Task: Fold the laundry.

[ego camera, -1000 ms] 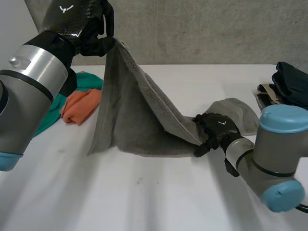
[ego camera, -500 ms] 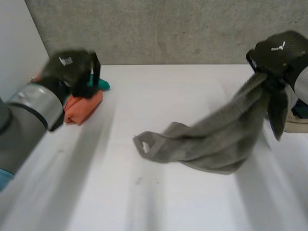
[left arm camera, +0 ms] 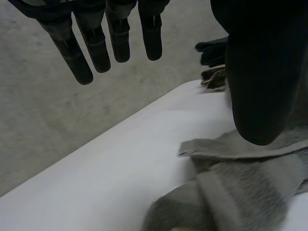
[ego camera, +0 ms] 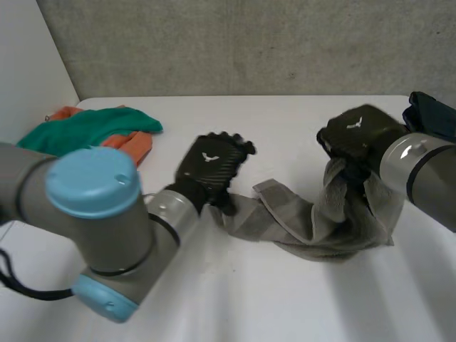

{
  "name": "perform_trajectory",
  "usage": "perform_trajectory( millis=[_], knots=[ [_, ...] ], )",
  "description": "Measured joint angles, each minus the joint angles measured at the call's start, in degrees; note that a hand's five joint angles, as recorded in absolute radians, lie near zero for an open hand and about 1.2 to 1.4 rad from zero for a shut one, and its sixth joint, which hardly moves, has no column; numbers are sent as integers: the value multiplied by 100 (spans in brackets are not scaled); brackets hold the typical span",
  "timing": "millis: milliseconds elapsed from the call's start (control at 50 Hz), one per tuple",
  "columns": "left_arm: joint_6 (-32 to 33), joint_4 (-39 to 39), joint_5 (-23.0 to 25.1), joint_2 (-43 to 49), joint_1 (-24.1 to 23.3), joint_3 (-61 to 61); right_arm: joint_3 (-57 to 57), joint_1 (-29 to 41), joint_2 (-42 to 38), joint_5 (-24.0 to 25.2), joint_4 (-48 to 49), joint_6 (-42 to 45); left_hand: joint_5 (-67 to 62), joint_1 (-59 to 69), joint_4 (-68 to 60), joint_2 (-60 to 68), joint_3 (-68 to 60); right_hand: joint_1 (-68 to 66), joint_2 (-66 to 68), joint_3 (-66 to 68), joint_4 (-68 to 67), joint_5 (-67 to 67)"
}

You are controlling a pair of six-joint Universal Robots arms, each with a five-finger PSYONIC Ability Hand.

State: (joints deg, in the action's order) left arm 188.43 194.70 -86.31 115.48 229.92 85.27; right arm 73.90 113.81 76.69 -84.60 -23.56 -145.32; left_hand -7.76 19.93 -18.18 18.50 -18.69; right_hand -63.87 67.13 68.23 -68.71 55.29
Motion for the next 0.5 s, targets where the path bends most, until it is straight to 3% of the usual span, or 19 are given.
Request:
perform_trajectory(
  millis=[300, 340, 360, 400, 420, 500],
  knots=[
    [-88, -6, -15, 1501, -485, -1148, -134, 244, 1229, -2, 5, -314, -290, 58, -229, 212, -198, 0, 0, 0, -1, 0],
    [-88, -4, -18, 1586, -502, -1196, -151, 266, 1321, -3, 14, -369, -988, 818, -923, 963, -945, 0, 0, 0, -1, 0],
    [-89, 1, -23, 1612, -507, -1212, -156, 272, 1360, -5, 21, -396, -2005, 2066, -1965, 1927, -1897, 0, 0, 0, -1, 0],
    [-90, 16, -46, 1630, -503, -1233, -147, 266, 1398, -12, 32, -425, -3079, 3311, -3065, 3158, -2991, 0, 0, 0, -1, 0],
    [-90, 24, -71, 1627, -499, -1238, -131, 260, 1406, -16, 37, -431, -4449, 4650, -4451, 4489, -4429, 0, 0, 0, -1, 0],
    [-74, 71, -292, 1523, -453, -1214, -9, 222, 1387, -28, 43, -409, -4798, 4734, -5026, 4987, -4937, 0, 0, 0, -1, 0]
  ],
)
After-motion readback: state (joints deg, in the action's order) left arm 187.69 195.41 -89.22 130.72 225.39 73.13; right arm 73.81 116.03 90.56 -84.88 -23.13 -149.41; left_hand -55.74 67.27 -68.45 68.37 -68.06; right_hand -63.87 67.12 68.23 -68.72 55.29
